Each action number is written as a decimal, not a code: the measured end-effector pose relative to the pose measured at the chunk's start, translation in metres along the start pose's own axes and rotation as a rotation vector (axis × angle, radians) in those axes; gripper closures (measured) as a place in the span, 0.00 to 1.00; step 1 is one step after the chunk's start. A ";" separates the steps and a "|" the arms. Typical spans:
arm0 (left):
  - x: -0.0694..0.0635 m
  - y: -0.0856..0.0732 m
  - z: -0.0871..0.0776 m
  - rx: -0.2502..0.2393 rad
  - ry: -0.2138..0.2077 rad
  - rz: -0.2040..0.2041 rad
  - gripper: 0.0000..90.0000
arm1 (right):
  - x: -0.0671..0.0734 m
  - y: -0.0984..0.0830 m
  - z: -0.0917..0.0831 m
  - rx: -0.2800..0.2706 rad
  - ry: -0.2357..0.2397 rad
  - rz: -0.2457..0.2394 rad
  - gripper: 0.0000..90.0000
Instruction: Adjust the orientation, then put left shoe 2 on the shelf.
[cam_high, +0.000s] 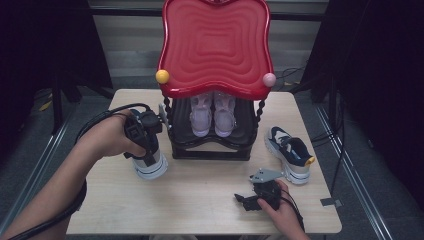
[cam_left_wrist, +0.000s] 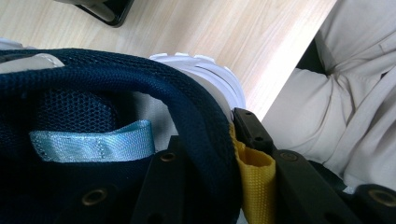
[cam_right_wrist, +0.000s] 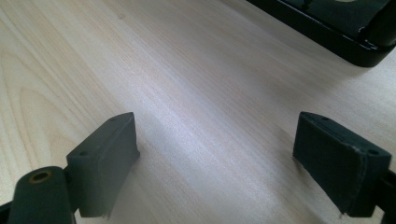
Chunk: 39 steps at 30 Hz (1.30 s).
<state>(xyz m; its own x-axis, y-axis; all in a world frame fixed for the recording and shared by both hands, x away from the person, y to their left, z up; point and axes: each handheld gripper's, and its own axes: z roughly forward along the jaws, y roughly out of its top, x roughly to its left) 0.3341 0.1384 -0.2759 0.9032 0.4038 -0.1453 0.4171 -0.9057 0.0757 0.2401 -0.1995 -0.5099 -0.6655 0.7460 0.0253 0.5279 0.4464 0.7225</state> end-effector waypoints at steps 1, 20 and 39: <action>0.000 0.000 -0.002 0.001 0.002 0.000 0.82 | 0.000 0.000 0.000 0.000 0.000 0.000 0.15; -0.005 0.005 -0.044 -0.002 0.011 0.009 0.82 | 0.000 0.000 0.000 0.004 0.001 -0.001 0.15; -0.005 0.015 -0.079 -0.003 0.012 0.007 0.82 | 0.000 0.000 0.000 0.002 0.003 -0.001 0.15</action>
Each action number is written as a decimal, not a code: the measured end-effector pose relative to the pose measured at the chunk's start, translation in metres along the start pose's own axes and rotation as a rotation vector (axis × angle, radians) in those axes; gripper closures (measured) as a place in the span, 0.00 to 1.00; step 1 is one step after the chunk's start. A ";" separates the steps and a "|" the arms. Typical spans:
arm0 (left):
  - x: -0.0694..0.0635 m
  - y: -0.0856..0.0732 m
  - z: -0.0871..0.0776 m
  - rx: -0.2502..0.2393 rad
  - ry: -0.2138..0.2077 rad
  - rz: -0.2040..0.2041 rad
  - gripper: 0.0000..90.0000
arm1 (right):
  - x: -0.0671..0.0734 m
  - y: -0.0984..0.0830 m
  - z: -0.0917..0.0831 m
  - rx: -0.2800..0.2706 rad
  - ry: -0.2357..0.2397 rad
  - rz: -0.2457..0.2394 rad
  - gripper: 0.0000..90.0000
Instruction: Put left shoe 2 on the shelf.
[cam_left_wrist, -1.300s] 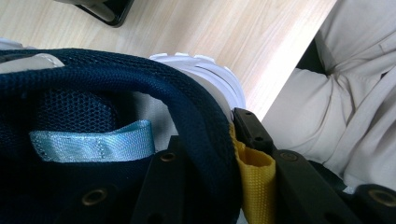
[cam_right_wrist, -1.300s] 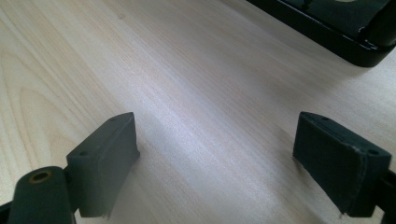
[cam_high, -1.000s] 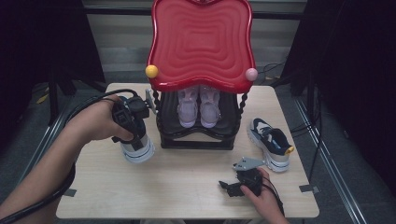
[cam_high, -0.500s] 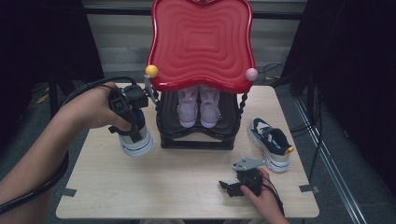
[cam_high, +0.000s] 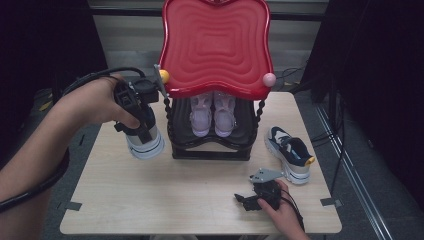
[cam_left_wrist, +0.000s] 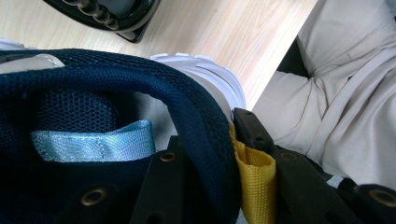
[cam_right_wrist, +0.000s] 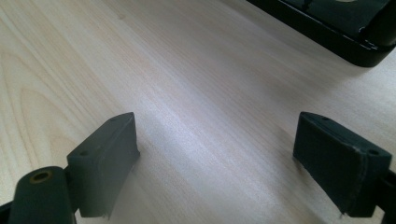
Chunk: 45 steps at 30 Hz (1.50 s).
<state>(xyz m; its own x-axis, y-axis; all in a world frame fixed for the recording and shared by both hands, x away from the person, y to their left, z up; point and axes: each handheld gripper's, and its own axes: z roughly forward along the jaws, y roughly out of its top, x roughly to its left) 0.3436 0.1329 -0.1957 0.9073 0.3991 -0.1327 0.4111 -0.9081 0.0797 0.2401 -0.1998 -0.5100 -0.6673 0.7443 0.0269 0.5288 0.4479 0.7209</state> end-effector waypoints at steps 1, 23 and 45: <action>0.000 0.001 -0.002 0.007 0.004 0.002 0.82 | 0.000 0.000 0.000 0.001 0.001 0.000 0.15; -0.009 0.019 -0.050 -0.001 0.049 0.019 0.82 | -0.001 0.000 0.000 -0.004 0.008 -0.004 0.15; -0.015 0.032 -0.092 -0.037 0.138 0.016 0.82 | -0.002 0.000 0.000 -0.001 0.013 -0.009 0.15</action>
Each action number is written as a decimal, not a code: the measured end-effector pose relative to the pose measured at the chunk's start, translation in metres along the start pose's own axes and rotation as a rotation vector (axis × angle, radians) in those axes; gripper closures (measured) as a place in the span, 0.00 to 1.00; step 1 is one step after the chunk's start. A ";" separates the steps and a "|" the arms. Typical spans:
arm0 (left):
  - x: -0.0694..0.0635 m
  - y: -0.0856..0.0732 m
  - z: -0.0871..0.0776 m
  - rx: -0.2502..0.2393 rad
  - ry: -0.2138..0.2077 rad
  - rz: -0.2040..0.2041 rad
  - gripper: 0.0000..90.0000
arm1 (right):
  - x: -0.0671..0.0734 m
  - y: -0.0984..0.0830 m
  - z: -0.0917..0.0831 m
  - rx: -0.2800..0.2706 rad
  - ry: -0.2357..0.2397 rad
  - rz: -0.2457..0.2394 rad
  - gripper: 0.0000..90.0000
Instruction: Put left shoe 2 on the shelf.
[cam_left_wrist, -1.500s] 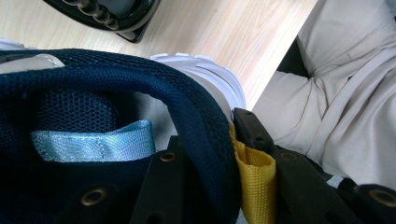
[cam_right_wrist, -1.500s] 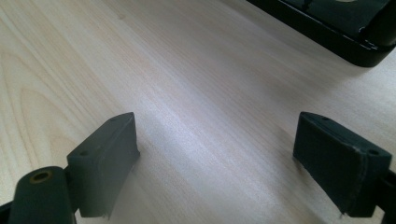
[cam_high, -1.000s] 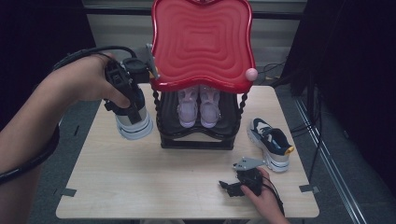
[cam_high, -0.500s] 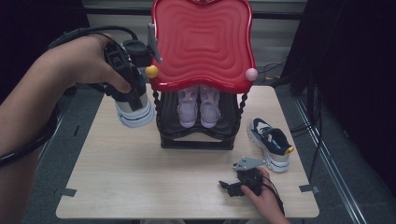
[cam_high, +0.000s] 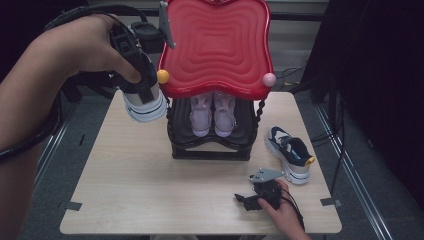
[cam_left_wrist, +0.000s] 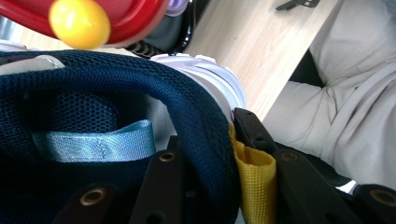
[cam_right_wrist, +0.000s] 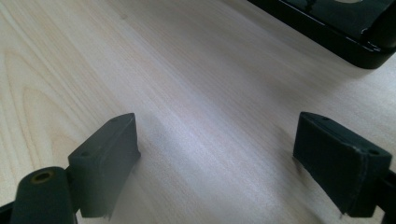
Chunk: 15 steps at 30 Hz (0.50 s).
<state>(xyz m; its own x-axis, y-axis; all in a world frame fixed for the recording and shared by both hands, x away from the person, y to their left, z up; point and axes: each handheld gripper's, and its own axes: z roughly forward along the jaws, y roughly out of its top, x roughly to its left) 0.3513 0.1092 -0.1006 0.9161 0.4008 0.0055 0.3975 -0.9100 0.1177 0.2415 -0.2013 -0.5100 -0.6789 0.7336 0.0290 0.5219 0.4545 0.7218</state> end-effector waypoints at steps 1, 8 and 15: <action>0.000 0.001 -0.002 0.006 0.005 0.007 0.82 | 0.000 0.000 0.000 0.001 -0.001 -0.001 0.15; -0.004 0.012 -0.012 -0.015 0.081 0.010 0.82 | 0.000 0.000 0.000 -0.001 -0.001 -0.003 0.15; -0.007 0.024 -0.016 -0.019 0.130 0.032 0.82 | 0.000 0.000 0.000 -0.003 0.001 -0.003 0.15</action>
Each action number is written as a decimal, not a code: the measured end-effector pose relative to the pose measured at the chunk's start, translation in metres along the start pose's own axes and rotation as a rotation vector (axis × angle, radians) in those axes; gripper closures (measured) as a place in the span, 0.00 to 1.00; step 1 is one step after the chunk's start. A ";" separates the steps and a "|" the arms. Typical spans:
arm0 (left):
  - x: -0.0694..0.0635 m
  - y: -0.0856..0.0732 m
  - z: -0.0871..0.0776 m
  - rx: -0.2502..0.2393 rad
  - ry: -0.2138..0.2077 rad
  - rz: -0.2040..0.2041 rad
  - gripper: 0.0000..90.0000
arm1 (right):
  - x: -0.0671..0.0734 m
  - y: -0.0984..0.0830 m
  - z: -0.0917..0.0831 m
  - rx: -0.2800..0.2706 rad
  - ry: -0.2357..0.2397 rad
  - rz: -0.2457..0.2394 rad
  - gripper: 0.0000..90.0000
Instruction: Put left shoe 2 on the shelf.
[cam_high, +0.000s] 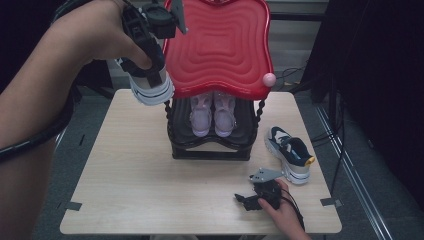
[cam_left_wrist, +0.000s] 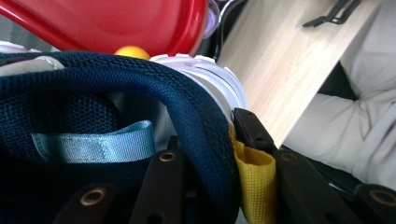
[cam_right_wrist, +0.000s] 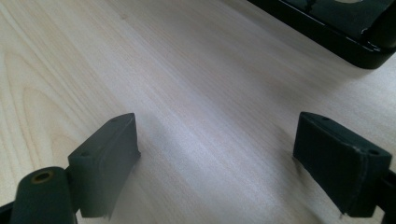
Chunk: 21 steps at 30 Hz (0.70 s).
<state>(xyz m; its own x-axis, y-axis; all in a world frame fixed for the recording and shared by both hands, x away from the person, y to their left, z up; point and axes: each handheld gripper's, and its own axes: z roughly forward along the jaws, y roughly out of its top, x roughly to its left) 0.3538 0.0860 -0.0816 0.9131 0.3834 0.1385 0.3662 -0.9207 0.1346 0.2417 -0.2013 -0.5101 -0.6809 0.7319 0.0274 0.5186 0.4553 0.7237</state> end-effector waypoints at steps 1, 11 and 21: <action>0.000 0.002 0.000 -0.007 0.005 0.000 0.82 | 0.000 0.000 0.000 0.003 -0.001 0.003 0.15; -0.005 0.020 0.001 -0.022 0.078 0.059 0.82 | 0.000 0.000 0.000 0.002 -0.001 0.003 0.15; -0.011 0.041 0.004 -0.025 0.118 0.137 0.82 | 0.000 0.000 0.000 0.004 -0.002 0.002 0.15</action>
<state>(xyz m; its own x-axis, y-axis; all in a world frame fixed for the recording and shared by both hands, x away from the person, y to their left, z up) 0.3594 0.0438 -0.0815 0.9265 0.2613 0.2708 0.2336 -0.9635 0.1304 0.2414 -0.2013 -0.5099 -0.6786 0.7340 0.0274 0.5219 0.4556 0.7212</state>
